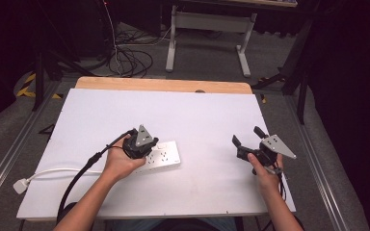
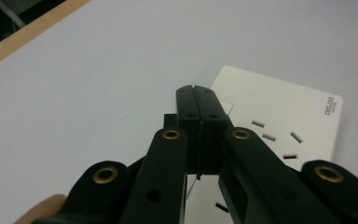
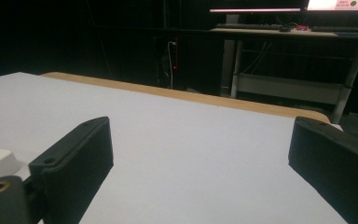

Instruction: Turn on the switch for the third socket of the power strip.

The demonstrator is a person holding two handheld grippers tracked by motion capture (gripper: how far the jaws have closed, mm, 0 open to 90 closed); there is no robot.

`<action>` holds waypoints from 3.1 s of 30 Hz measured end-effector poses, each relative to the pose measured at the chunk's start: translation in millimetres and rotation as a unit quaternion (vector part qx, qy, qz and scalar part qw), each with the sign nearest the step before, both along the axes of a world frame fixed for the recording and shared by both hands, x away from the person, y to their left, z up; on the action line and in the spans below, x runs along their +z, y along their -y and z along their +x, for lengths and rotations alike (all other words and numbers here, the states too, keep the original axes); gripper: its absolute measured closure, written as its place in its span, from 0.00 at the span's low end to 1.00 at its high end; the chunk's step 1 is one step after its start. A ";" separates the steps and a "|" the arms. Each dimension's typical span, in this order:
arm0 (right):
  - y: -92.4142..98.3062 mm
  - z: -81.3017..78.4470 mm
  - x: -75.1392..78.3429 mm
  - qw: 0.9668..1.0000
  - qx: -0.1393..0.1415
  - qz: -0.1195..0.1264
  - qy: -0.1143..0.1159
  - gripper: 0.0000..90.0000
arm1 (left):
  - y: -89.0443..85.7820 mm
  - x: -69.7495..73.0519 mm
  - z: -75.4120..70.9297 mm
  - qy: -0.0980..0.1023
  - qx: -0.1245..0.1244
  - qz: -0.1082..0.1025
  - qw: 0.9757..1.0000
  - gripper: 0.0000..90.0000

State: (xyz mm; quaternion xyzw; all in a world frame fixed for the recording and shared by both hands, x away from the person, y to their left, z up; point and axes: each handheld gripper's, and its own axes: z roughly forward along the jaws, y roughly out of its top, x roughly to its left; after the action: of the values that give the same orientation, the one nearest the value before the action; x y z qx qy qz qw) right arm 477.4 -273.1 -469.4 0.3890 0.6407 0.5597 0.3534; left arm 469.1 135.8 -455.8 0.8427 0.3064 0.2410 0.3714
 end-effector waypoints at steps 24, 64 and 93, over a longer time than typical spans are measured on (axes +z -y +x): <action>0.3 -0.5 0.4 1.000 0.000 -0.001 0.003 0.08 | 18.4 -4.2 16.3 -0.048 -0.016 0.036 0.998 1.00; 2.3 -2.2 2.7 1.000 -0.003 0.003 0.008 0.08 | 20.6 -9.0 15.0 -0.050 -0.016 0.048 0.997 1.00; 3.2 -4.2 2.9 1.000 -0.006 0.002 0.007 0.08 | 18.5 -4.8 13.4 -0.011 -0.006 0.040 0.999 1.00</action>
State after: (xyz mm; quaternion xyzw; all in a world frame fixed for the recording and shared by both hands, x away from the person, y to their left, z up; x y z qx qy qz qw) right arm 473.2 -276.3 -466.4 0.3895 0.6351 0.5615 0.3600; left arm 482.6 117.3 -460.5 0.8612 0.2957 0.2419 0.3353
